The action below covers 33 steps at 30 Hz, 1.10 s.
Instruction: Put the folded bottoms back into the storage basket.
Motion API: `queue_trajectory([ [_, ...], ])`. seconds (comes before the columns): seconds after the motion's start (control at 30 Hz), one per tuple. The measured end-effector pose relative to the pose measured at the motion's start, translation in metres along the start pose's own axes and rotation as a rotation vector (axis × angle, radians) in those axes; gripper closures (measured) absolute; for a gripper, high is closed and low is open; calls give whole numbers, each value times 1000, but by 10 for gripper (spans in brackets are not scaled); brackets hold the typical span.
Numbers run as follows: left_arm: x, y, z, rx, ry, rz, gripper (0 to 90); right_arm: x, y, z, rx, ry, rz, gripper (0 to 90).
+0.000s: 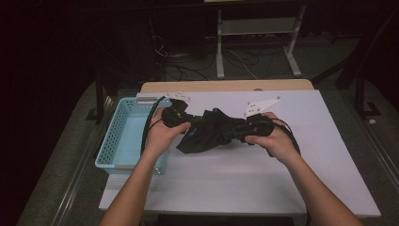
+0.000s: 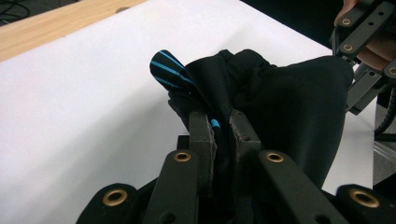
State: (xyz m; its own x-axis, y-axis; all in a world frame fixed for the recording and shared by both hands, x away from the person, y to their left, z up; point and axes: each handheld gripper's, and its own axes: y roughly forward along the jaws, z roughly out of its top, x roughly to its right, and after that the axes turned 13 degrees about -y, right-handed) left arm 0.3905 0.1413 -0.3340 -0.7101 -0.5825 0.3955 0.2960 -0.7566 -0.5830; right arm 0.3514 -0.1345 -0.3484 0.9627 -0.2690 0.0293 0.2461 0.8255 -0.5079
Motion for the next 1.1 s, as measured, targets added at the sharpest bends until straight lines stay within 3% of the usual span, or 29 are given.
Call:
queue_trajectory([
  [0.47, -12, -39, 2, 53, -29, 27, 824, 9, 22, 33, 21, -13, 31, 814],
  [0.9, -30, -82, -2, 117, -58, 90, 824, 16, 47, 69, 28, -45, 64, 814],
  [1.1, -39, -96, -6, 130, -72, 138, 824, 18, 61, 84, 13, -66, 78, 814],
])
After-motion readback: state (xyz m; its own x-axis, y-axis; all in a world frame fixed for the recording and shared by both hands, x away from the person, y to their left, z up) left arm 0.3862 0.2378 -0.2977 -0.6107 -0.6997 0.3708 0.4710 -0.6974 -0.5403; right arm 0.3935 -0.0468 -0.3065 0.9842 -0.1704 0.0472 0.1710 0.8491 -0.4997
